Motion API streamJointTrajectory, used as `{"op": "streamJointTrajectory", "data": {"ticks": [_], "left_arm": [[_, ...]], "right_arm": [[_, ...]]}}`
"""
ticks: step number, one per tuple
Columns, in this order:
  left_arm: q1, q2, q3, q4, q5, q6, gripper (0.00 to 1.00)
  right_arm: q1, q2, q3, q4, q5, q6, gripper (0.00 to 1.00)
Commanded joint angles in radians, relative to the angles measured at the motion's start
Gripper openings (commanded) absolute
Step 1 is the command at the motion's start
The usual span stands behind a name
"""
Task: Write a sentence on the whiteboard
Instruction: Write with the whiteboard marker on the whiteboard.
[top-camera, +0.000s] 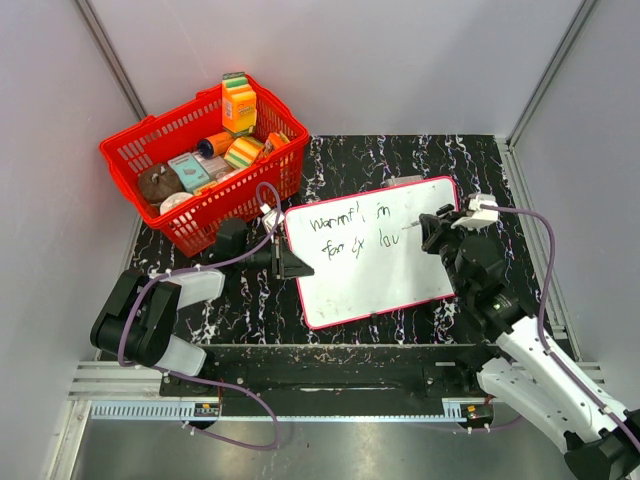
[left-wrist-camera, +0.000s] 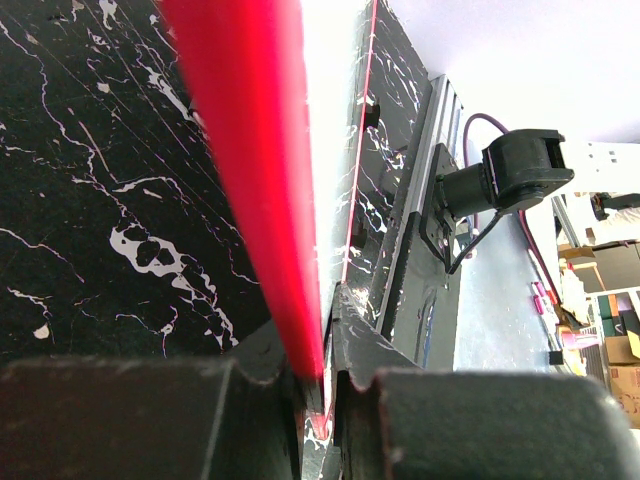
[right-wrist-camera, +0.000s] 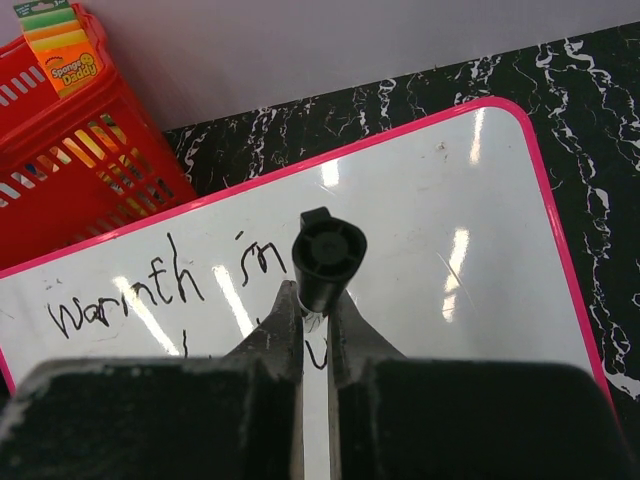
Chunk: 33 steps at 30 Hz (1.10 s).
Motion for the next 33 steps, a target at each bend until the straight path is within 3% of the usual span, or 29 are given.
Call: {"op": "streamJointTrajectory", "data": {"ticks": [1, 33], "left_arm": [[0.005, 0.018, -0.017, -0.006, -0.097, 0.152, 0.0], [0.005, 0.02, -0.017, -0.006, -0.096, 0.152, 0.0]], "right_arm": [[0.004, 0.013, 0.008, 0.001, 0.021, -0.007, 0.0], [0.006, 0.103, -0.027, 0.03, 0.048, 0.001, 0.0]]}}
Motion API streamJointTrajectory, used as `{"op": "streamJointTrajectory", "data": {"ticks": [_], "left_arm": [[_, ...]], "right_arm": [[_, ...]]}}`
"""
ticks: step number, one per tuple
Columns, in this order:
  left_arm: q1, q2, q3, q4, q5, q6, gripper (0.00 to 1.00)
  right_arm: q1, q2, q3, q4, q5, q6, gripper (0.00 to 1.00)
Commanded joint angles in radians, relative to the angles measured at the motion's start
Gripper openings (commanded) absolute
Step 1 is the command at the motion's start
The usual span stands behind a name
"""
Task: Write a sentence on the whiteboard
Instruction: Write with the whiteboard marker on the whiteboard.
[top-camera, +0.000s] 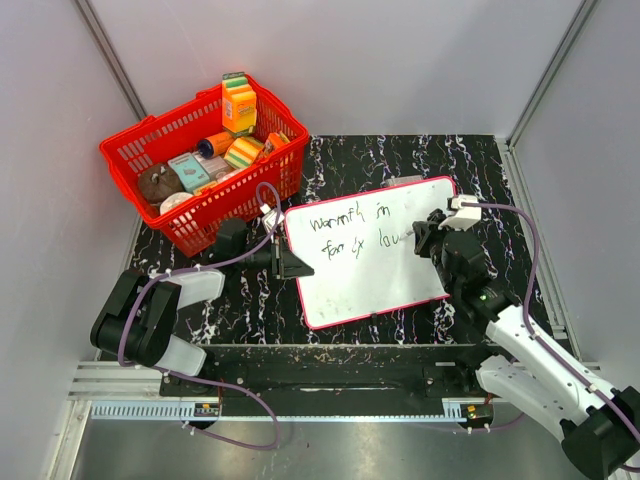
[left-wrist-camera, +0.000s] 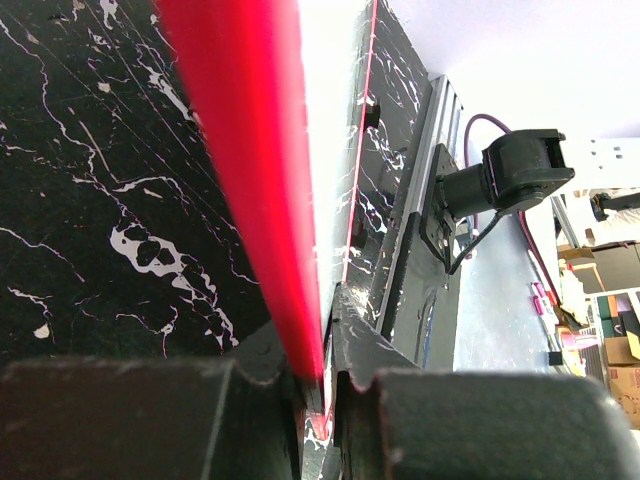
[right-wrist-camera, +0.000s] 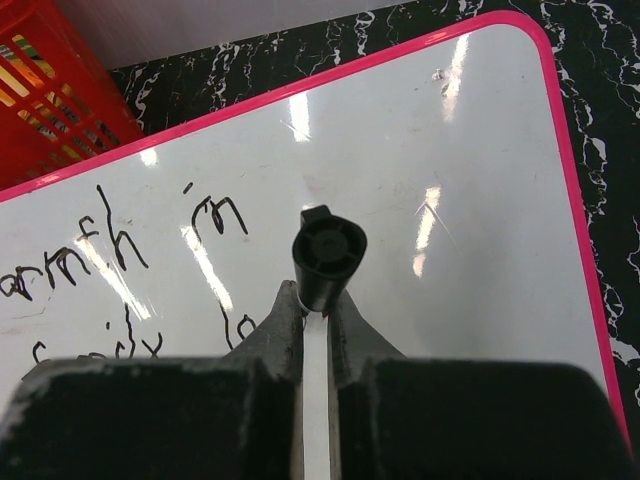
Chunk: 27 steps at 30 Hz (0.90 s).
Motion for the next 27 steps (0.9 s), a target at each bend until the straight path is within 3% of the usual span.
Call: {"op": "streamJointTrajectory", "data": {"ticks": [1, 14, 27], "left_arm": [[0.005, 0.021, -0.017, -0.005, -0.096, 0.152, 0.0], [0.005, 0.019, -0.017, -0.005, -0.096, 0.154, 0.0], [0.005, 0.019, -0.017, -0.005, -0.096, 0.152, 0.0]], "right_arm": [[0.006, 0.005, 0.009, 0.022, 0.054, -0.004, 0.0], [0.006, 0.003, 0.008, 0.049, 0.12, -0.018, 0.0], [0.006, 0.045, 0.029, 0.083, 0.059, -0.015, 0.0]]}}
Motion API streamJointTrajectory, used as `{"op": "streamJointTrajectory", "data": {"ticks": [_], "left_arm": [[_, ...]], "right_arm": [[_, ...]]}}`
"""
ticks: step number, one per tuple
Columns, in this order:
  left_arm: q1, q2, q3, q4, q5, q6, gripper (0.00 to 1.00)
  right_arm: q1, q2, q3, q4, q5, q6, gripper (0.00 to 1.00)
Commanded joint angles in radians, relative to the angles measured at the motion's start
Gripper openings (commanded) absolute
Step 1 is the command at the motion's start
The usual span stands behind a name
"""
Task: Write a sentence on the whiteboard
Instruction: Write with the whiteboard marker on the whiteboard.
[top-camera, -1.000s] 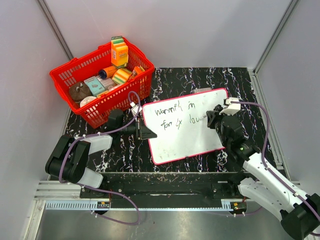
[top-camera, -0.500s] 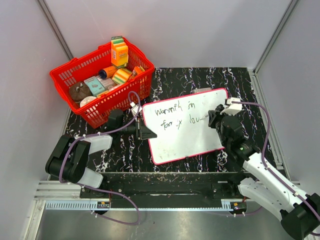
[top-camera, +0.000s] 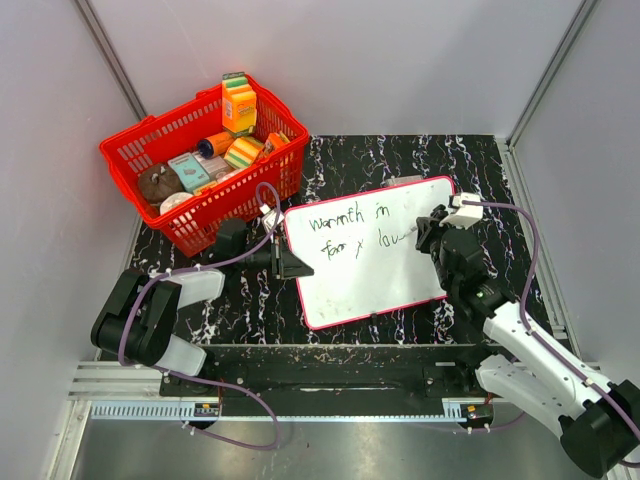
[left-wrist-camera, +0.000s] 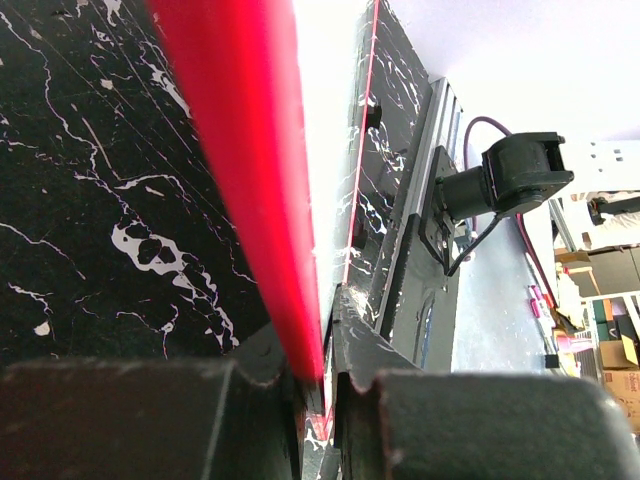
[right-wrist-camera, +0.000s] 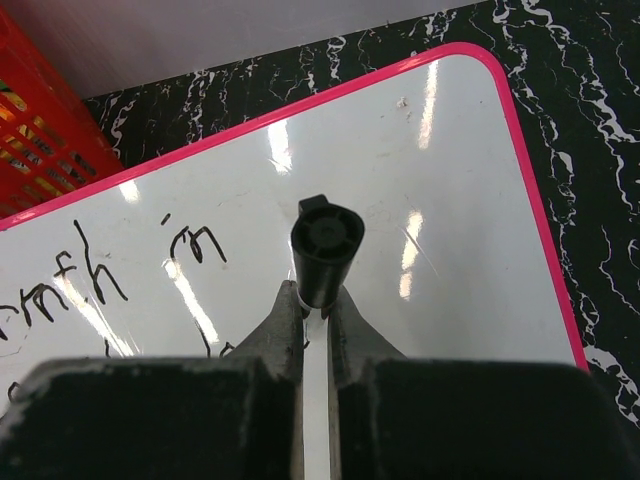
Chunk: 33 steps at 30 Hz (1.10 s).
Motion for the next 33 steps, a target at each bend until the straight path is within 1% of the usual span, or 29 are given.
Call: {"op": "streamJointTrajectory", "data": {"ticks": [1, 13, 25, 33], "left_arm": [[0.003, 0.016, -0.017, -0.004, -0.096, 0.156, 0.0], [0.003, 0.019, -0.016, -0.004, -0.093, 0.155, 0.0], [0.003, 0.019, -0.014, -0.004, -0.095, 0.156, 0.0], [0.003, 0.019, -0.016, -0.002, -0.095, 0.156, 0.0]], "right_arm": [[0.006, 0.015, 0.03, 0.033, -0.023, -0.002, 0.0], [0.006, -0.002, 0.015, 0.001, -0.074, 0.015, 0.0], [0.006, -0.025, -0.017, -0.05, -0.072, 0.033, 0.0], [0.006, -0.037, -0.039, -0.054, -0.057, 0.044, 0.0]]}}
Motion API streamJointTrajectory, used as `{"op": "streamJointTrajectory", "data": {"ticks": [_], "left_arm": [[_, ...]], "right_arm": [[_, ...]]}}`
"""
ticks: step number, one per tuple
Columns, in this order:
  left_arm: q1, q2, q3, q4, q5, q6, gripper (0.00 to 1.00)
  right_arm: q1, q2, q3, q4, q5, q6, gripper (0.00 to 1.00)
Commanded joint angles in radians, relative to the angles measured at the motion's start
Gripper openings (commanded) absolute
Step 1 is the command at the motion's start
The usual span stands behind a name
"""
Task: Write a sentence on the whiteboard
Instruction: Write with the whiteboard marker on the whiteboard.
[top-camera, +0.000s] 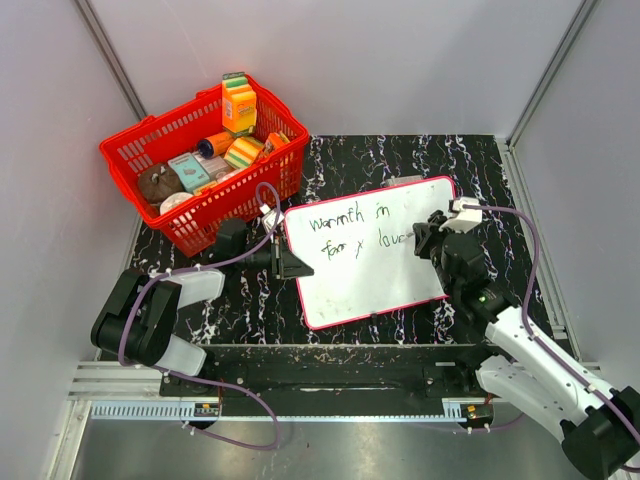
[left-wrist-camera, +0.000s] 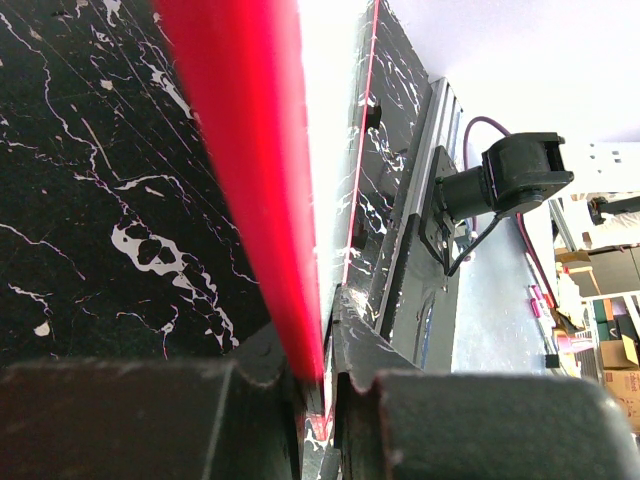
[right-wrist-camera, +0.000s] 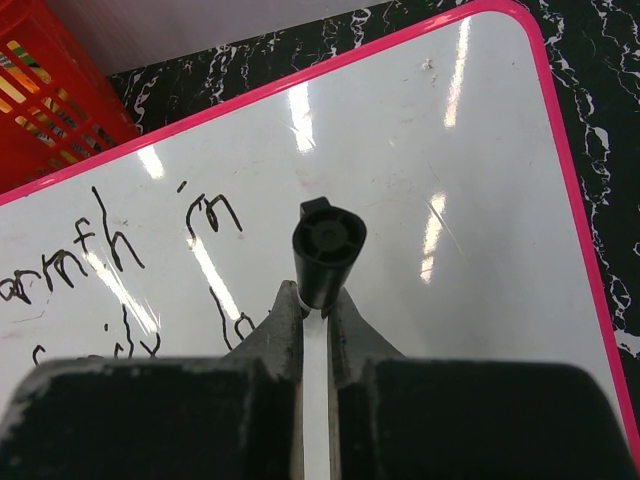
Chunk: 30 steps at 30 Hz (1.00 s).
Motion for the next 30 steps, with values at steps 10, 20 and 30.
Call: {"op": "streamJointTrajectory", "data": {"ticks": [10, 20, 30], "left_arm": [[0.003, 0.019, -0.014, -0.001, -0.092, 0.156, 0.0], [0.003, 0.019, -0.017, -0.001, -0.095, 0.156, 0.0], [0.003, 0.017, -0.017, -0.001, -0.095, 0.156, 0.0]], "right_arm": [[0.004, -0.021, -0.016, -0.066, 0.061, 0.007, 0.0], [0.006, -0.042, -0.003, -0.06, 0.11, 0.002, 0.0], [0.006, -0.085, 0.023, -0.038, 0.077, -0.001, 0.0]]}}
